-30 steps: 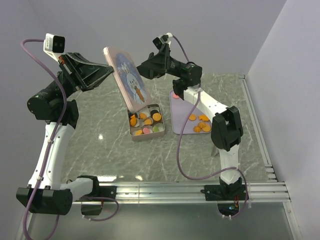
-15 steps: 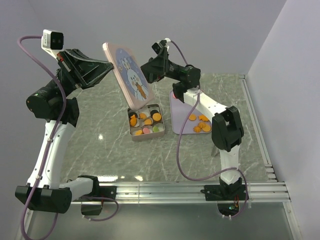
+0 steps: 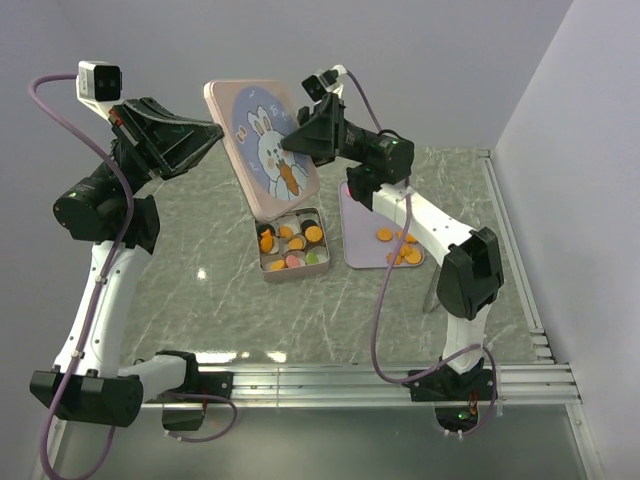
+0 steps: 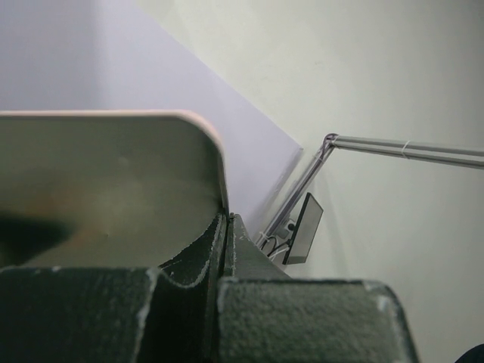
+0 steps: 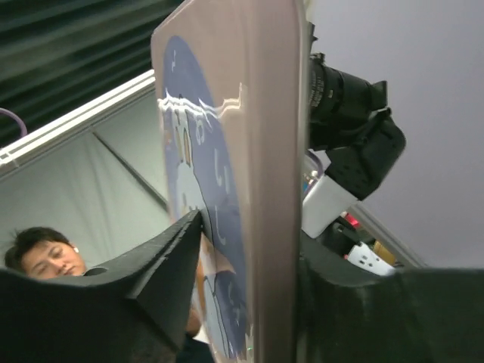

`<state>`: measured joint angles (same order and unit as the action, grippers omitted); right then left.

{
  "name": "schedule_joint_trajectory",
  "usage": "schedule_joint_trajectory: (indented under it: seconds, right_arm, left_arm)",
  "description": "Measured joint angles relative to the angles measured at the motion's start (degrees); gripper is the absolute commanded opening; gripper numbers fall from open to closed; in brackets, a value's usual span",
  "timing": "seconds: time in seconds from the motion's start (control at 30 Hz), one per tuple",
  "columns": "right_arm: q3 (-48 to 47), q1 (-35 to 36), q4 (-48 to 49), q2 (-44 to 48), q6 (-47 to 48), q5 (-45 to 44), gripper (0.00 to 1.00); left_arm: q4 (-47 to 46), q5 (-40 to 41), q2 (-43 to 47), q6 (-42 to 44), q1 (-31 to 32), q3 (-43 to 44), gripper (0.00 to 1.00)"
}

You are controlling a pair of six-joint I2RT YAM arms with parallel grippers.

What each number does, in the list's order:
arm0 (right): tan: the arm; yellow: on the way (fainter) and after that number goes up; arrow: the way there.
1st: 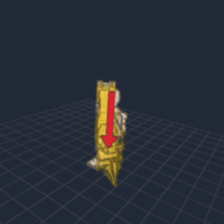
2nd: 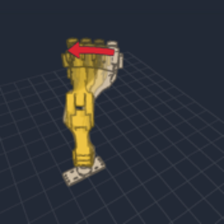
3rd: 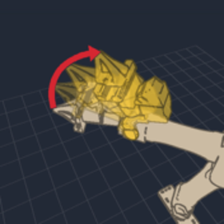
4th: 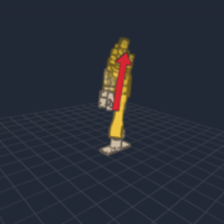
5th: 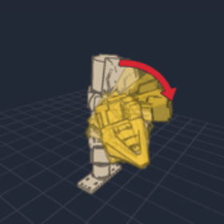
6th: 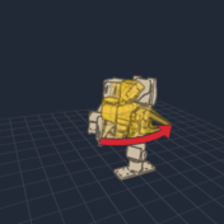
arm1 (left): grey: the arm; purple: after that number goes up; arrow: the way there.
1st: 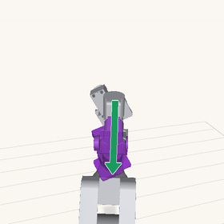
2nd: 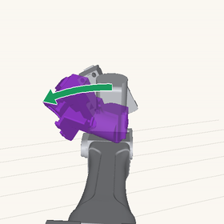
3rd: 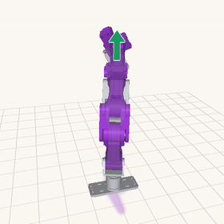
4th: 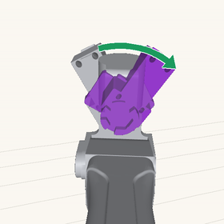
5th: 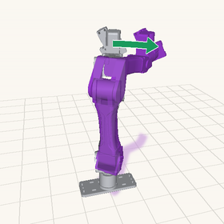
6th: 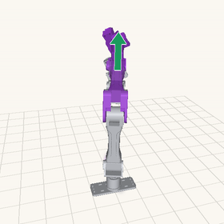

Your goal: Pack the cookies

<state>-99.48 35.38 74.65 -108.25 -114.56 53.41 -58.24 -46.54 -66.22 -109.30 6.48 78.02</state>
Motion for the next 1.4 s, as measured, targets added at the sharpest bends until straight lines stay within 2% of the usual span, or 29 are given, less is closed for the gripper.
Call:
schedule_joint_trajectory:
  seconds: [0.1,0.2,0.4,0.43,0.53,0.73,0.83,1.0,1.17,1.3,1.37,1.4]
  right_arm:
    - [1.36,-0.13,0.59,1.16,-0.44,-0.52,0.28]
    - [2.58,-0.28,1.84,2.08,-1.14,-1.62,0.23]
    - [2.78,-0.55,2.38,2.38,-1.20,-1.88,0.18]
    - [2.78,-0.66,2.40,2.38,-1.18,-1.90,0.17]
    - [2.78,-1.46,2.25,2.36,-1.03,-3.21,0.15]
    - [2.36,-5.53,1.64,1.51,-0.74,-4.09,0.13]
    - [2.10,-9.25,1.09,0.59,-0.44,-2.73,0.10]
    - [5.81,-15.21,0.31,-0.15,0.00,1.81,0.00]
    - [6.75,-16.90,0.31,-3.28,0.00,9.46,0.00]
    - [10.34,-16.48,-0.28,-5.95,0.04,11.45,0.00]
    - [12.48,-16.37,-8.35,-6.08,0.48,12.33,0.00]
    - [12.61,-16.39,-16.15,-5.90,2.54,12.50,0.00]
  left_arm:
    - [-0.81,0.61,0.24,0.17,-0.09,-0.52,0.00]
    - [-1.16,1.95,0.59,0.26,-0.31,-1.42,0.01]
    - [2.45,4.44,3.69,3.26,-0.28,-5.03,0.20]
    - [3.52,4.61,4.22,4.02,-0.33,-5.40,0.29]
    - [11.91,4.37,6.75,9.51,-0.37,-6.32,0.45]
    - [34.86,4.81,9.09,23.19,-0.13,-6.86,0.57]
    - [42.73,6.32,9.75,27.89,-0.24,-9.46,0.62]
    - [52.65,9.73,9.29,34.14,-0.63,-12.83,0.61]
    - [61.46,14.86,7.56,41.51,-0.94,-14.38,0.60]
    - [65.68,17.66,7.32,45.81,-0.94,-17.64,0.59]
    - [68.00,18.82,7.23,47.74,-0.94,-18.86,0.59]
    - [69.31,19.63,7.17,48.74,-0.94,-19.32,0.59]
